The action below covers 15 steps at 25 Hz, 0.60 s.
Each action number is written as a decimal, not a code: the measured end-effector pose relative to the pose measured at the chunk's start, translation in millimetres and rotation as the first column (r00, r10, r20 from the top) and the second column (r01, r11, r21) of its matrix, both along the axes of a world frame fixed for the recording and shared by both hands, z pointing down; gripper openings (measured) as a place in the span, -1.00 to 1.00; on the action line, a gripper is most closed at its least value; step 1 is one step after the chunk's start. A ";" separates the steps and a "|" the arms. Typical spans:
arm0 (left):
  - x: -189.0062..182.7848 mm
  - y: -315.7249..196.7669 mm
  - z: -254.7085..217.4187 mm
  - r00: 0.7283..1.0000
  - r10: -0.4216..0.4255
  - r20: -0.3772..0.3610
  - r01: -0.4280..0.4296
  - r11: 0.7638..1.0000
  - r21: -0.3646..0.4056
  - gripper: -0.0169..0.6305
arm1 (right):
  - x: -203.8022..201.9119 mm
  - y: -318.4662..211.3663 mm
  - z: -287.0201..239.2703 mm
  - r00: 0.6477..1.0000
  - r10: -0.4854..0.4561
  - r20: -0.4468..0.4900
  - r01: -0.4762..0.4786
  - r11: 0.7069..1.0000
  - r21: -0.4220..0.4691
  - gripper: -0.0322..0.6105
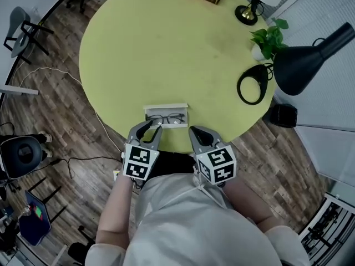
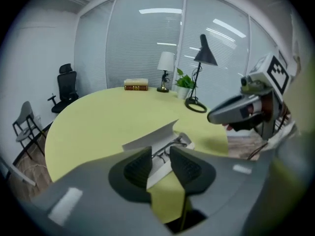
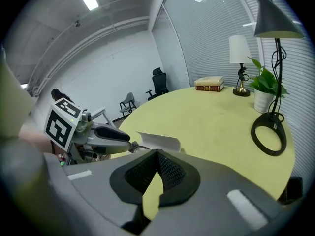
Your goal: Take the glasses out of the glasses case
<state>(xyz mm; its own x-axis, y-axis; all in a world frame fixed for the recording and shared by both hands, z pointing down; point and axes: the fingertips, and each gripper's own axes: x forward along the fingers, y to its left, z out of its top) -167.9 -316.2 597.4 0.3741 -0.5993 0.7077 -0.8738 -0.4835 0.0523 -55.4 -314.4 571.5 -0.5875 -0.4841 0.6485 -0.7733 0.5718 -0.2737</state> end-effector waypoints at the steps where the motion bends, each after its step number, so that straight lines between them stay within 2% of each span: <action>1: -0.2 -1.6 5.5 0.998 0.044 0.038 -0.044 0.999 -0.011 -0.58 | -1.6 -0.1 2.8 1.000 0.001 -0.003 -0.001 1.000 -0.010 -0.90; 4: -0.7 -9.1 17.1 0.979 0.157 0.127 -0.156 0.988 -0.020 -0.55 | -7.4 -1.7 9.9 1.000 0.000 -0.013 0.000 1.000 -0.028 -0.90; 9: 0.0 -21.5 28.9 0.947 0.267 0.182 -0.264 0.964 -0.038 -0.58 | -13.2 -7.0 18.2 1.000 0.005 -0.023 -0.006 0.999 -0.046 -0.90; 15: 7.0 -21.0 44.5 0.876 0.430 0.220 -0.407 0.902 -0.141 -0.62 | -11.9 -6.0 27.4 0.999 0.008 -0.036 -0.011 0.997 -0.071 -0.90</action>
